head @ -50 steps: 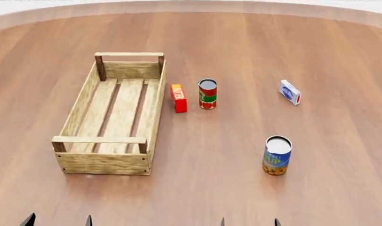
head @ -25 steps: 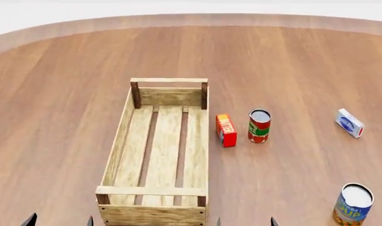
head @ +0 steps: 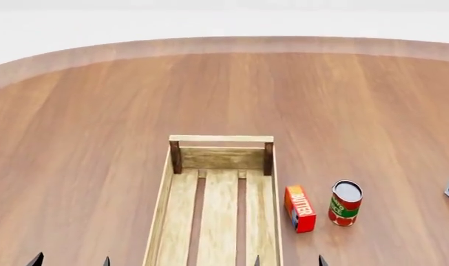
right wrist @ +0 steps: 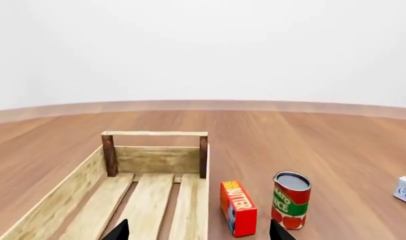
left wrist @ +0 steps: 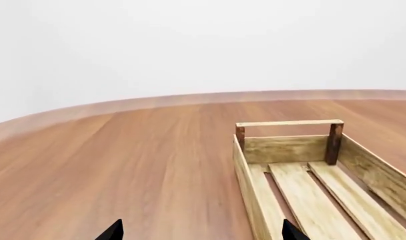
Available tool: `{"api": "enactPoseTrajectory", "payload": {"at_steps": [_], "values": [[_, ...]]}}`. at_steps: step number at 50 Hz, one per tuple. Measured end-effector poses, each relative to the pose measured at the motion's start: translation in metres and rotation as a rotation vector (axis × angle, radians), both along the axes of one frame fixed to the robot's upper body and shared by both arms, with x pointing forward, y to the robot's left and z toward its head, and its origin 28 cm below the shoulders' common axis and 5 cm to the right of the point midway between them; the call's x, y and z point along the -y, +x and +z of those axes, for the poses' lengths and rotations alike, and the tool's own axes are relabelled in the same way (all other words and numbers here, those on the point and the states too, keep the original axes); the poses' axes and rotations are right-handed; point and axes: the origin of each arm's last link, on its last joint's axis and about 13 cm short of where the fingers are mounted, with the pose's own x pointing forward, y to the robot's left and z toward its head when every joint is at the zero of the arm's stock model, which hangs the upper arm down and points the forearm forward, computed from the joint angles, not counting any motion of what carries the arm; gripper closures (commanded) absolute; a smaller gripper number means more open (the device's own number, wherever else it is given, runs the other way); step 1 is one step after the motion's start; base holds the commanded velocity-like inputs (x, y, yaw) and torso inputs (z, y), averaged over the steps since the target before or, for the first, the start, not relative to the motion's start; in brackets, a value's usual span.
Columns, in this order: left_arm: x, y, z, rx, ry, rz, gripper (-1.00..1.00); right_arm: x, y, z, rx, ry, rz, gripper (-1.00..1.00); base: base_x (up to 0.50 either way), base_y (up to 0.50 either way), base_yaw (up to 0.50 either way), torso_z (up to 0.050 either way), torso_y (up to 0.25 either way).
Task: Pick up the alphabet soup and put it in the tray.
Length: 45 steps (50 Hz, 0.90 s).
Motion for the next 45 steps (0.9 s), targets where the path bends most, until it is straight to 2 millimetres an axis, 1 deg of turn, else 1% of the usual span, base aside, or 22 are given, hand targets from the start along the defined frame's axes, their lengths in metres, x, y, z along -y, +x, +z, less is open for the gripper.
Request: {"api": "enactPoseTrajectory", "payload": {"at_steps": [12,22,25,30,35,41,45], "values": [[0.000,0.001,0.000,-0.002,-0.001,-0.002,-1.00,0.000,0.000,0.000,-0.002,0.004,-0.002,-1.00,0.49,0.00,0.00,0.000,0.001],[0.000,0.001,0.000,-0.001,-0.002,0.000,-1.00,0.001,0.000,0.000,-0.014,0.022,-0.003,-1.00,0.00,0.00,0.00,0.000,0.000],[0.000,0.001,0.000,-0.002,-0.003,0.002,-1.00,0.002,0.000,0.003,-0.029,0.040,0.000,-1.00,0.00,0.00,0.00,0.000,0.000],[0.000,0.000,-0.001,-0.004,-0.003,0.004,-1.00,0.008,-0.001,0.017,-0.055,0.053,0.009,-1.00,0.00,0.00,0.00,0.000,0.000],[0.000,-0.001,-0.001,-0.004,-0.003,0.005,-1.00,0.022,-0.005,0.039,-0.074,0.051,0.031,-1.00,0.00,0.00,0.00,0.000,0.000],[-0.001,-0.001,-0.001,-0.004,-0.004,0.006,-1.00,0.038,-0.013,0.065,-0.117,0.035,0.075,-1.00,0.00,0.00,0.00,0.000,0.000],[-0.001,-0.001,-0.001,-0.005,-0.006,0.005,-1.00,0.046,-0.020,0.078,-0.158,0.024,0.102,-1.00,0.00,0.00,0.00,0.000,0.000]]}}
